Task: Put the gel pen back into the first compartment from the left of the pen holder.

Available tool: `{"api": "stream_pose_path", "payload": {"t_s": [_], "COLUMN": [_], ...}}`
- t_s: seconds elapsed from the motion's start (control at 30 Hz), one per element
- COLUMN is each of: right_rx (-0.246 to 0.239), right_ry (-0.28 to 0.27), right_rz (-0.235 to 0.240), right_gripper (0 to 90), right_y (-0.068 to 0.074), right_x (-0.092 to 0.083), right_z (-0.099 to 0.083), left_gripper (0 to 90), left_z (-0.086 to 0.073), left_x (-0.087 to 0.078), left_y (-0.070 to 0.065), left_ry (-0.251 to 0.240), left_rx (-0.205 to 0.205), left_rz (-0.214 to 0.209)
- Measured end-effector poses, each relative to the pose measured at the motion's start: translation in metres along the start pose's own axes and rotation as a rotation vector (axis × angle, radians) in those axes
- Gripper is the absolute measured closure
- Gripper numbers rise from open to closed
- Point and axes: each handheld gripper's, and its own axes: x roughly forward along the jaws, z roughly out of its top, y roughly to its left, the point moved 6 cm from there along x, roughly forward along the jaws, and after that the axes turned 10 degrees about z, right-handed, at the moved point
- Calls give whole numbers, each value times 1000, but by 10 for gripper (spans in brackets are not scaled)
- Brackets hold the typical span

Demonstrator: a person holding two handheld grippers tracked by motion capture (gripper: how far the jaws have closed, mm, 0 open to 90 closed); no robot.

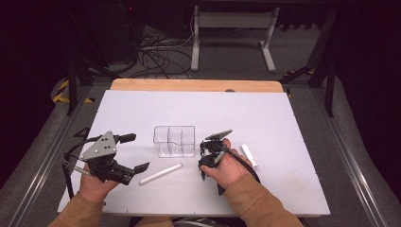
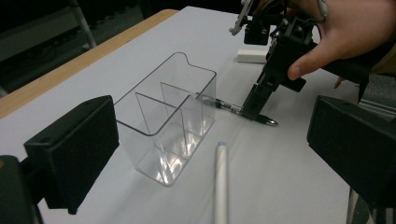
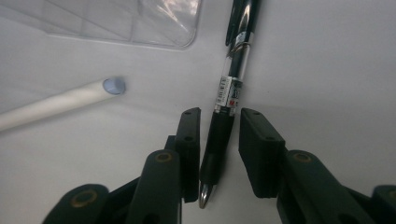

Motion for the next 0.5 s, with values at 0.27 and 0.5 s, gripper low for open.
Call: {"api": "stream_pose_path", "payload": {"t_s": [0.27,0.5], "right_rx": [17,44], "right_ry": [-6,-9], "right_rz": [-61,-90], "right_gripper": [759,779], "right_y": [2,3], "right_x": [5,5], "right_z": [1,1], "left_gripper": [30,30], "left_z": [0,0], "left_x": [1,1], "left_y": [-1,-1], "left_ry": [2,3], "left_rx": [1,2], "left_rz": [-3,-3]}}
